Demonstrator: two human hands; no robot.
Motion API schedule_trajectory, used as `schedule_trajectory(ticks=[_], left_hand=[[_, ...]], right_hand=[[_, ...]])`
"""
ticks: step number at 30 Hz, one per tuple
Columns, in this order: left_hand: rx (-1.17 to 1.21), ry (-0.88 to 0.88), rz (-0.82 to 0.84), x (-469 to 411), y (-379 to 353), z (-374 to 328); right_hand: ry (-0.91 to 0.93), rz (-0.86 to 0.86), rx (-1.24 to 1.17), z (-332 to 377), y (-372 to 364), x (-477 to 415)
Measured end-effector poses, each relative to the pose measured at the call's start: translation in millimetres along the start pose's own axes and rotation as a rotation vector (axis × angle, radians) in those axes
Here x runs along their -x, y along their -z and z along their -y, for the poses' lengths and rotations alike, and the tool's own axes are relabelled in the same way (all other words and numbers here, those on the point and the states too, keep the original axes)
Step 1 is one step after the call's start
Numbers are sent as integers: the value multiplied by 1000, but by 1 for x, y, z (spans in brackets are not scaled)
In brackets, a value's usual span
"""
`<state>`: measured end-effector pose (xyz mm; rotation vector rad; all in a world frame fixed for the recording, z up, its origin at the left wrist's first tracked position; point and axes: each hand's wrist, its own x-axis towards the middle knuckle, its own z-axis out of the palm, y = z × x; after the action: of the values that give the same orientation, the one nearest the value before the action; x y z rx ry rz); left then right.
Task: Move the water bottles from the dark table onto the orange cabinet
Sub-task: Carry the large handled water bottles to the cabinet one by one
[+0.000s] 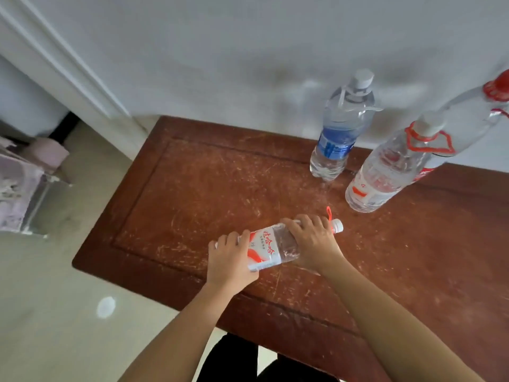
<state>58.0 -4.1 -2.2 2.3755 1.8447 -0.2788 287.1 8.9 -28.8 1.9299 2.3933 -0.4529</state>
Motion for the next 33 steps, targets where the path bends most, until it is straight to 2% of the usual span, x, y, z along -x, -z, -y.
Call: schedule_trajectory(ticks=[6,12,15,22,25,27,33], left_hand=[[82,159,51,34,2,7],[109,468,84,137,-13,63],[172,681,56,234,-37,95],[238,1018,6,452,-90,123],[319,1218,86,571,-109,128],[364,1304,96,625,-115,129],[429,1625,-33,792,-140,132]], right_hand=[[144,148,71,28,20,-9],[413,227,98,136,6,-4],[639,237,131,220,-16,27],[1044,277,251,395,-74,136],[1242,300,276,483,-108,215],[1329,280,269,525,-126,253],[1650,181,188,664,-171,381]])
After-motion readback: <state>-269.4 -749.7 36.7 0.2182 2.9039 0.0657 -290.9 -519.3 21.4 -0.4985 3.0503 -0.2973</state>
